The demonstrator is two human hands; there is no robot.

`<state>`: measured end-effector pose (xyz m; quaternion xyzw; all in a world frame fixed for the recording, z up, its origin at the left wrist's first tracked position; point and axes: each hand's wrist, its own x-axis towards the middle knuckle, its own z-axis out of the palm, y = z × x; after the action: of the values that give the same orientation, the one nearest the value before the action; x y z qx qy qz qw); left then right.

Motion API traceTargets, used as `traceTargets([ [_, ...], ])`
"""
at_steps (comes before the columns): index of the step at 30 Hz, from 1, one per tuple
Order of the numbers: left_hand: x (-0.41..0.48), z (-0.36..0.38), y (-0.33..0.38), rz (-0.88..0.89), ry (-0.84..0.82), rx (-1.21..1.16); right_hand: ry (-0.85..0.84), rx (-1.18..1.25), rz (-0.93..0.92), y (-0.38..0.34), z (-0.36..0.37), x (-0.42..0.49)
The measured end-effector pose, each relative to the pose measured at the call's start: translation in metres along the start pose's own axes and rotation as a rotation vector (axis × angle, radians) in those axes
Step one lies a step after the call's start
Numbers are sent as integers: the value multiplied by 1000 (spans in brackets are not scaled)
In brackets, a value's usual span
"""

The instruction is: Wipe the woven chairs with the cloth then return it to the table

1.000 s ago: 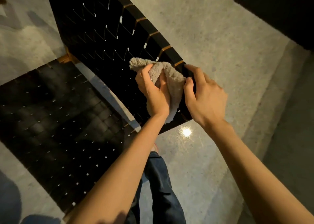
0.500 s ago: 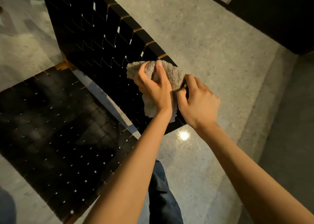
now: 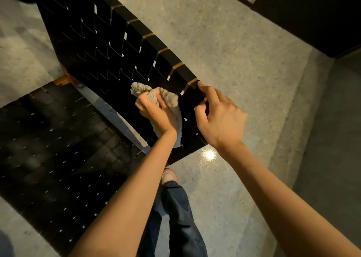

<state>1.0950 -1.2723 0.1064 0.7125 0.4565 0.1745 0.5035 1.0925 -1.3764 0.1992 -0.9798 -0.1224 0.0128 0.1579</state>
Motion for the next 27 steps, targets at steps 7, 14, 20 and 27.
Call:
traceTargets([
  [7,-22,11,46,73,110,-212,16,-15,-22,-1,-1,0],
  [14,-8,18,34,258,202,-82,43,-19,-9,0,2,-1],
  [20,14,9,-10,1,103,85,71,-17,-23,0,3,-1],
  [27,16,3,26,262,227,-151,60,12,-29,0,-1,0],
])
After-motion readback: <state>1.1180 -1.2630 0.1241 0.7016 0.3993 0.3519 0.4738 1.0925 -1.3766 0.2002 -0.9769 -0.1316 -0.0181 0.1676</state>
